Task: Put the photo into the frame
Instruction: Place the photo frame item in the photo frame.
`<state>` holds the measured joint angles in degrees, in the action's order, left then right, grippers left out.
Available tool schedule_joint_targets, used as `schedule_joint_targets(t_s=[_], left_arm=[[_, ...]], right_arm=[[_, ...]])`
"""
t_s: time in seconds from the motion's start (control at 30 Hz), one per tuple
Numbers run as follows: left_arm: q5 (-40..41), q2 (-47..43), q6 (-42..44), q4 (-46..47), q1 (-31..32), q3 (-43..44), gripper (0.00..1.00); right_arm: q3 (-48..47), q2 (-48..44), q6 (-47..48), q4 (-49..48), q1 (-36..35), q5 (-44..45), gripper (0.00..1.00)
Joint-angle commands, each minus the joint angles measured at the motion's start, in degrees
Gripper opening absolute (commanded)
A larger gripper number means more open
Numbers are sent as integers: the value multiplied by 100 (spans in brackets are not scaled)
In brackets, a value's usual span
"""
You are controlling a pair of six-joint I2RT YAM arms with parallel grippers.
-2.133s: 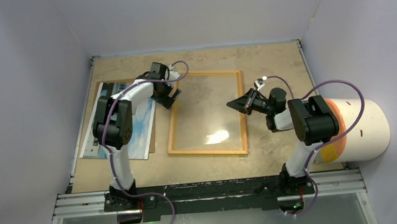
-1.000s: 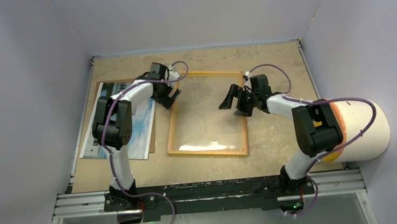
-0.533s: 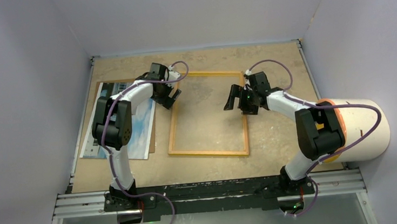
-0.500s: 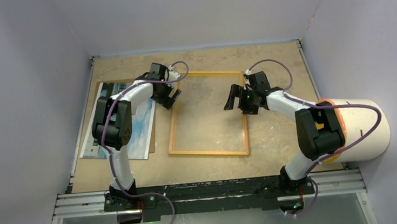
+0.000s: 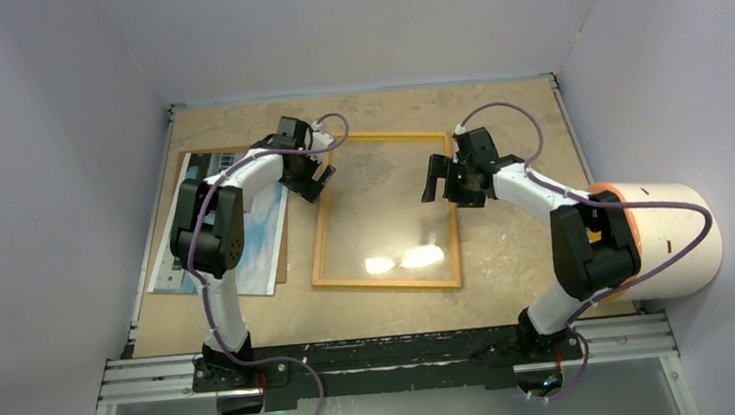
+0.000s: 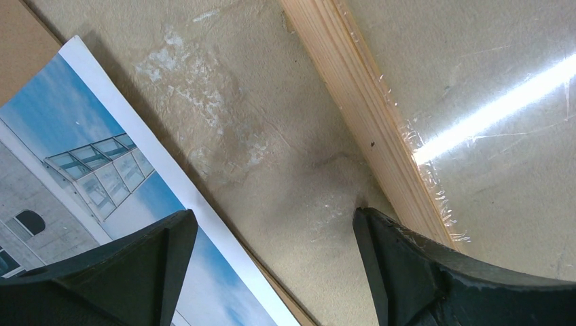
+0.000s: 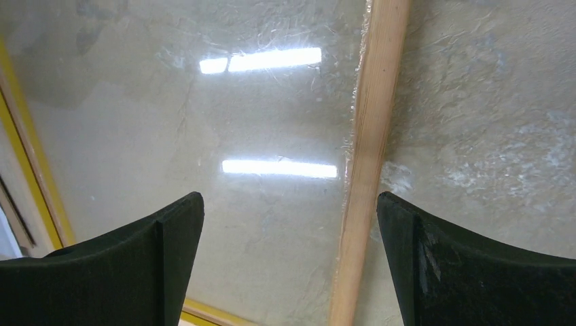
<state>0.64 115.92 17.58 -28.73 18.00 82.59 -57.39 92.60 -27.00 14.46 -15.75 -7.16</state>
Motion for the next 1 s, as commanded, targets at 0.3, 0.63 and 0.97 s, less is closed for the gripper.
schedule_joint_targets(t_s=[0.3,0.63,0.97], left_arm=[[-89,19,91,-265,-42,-216,93],[-383,-138,-56,-265,94,-291,92],[-554,-128,-67,-700,240,451,93]], right_arm=[[149,-242,-91,-228,-51,-375,93],[-179,-120,-110,-114,-43,-497,93],[-665,-484,-426,-424,-361,-331,99]])
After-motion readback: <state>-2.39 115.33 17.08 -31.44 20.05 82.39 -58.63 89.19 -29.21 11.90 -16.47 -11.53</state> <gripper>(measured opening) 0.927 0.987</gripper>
